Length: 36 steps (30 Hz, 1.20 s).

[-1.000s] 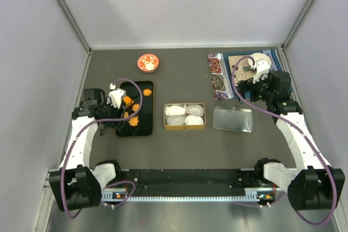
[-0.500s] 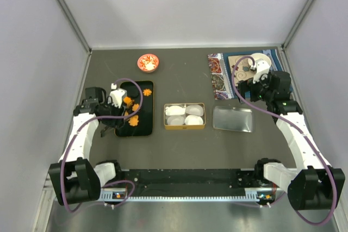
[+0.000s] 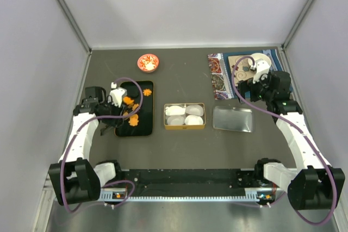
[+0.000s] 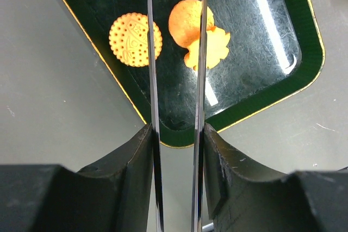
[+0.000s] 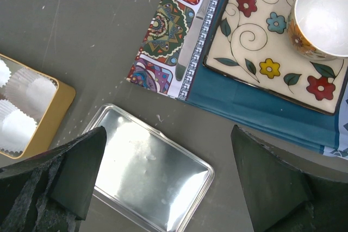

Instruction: Pack the cookies

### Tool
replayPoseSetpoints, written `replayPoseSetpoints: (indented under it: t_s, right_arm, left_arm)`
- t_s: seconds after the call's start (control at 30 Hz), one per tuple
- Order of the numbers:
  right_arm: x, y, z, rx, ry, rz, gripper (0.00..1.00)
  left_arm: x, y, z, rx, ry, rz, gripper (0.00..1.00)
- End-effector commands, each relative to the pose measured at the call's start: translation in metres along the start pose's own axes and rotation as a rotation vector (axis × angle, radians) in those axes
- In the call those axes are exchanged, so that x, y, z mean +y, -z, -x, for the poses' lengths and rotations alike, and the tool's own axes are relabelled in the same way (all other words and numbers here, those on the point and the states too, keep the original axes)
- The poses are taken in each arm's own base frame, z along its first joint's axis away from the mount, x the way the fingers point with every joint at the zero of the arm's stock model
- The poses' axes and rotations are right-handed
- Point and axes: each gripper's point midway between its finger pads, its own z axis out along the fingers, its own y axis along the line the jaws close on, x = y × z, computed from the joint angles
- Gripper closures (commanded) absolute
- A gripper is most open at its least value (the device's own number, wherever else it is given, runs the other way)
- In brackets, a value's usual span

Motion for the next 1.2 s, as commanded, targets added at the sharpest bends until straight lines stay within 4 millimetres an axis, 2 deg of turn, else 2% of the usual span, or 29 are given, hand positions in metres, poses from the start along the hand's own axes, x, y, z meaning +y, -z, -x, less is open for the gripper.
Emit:
replayPoseSetpoints:
  t_s: [0.0, 0.23, 0.6, 0.83, 1.0, 1.17]
  right_arm:
    - [-0.007, 0.005, 0.023, -0.056, 0.031, -0.018, 0.01]
    - [-0.007, 0.005, 0.023, -0.054, 0.030, -0.016, 0.01]
    - [-0.006, 0.007, 0.025, -0.065, 0.032, -0.017, 0.01]
    - [-0.007, 0.005, 0.024, -0.056, 0.029, -0.018, 0.01]
    - [-0.008, 0.004, 0.022, -0.051, 0.026, -0.020, 0.01]
    - [-0.007, 0.003, 0.021, -0.049, 0.027, -0.017, 0.01]
  left_arm:
    - [0.003, 0.017, 0.031, -0.107, -0.053, 0.022, 0.72]
    - [0.000, 0.027, 0.038, -0.136, -0.059, 0.023, 0.84]
    - [-0.012, 0.045, 0.053, -0.220, -0.071, 0.002, 0.95]
    - [-0.049, 0.064, 0.074, -0.293, -0.083, -0.150, 1.00]
    - [-0.075, 0.074, 0.088, -0.325, -0.106, -0.224, 1.00]
    - [-0.109, 0.073, 0.088, -0.295, -0.187, -0.296, 1.00]
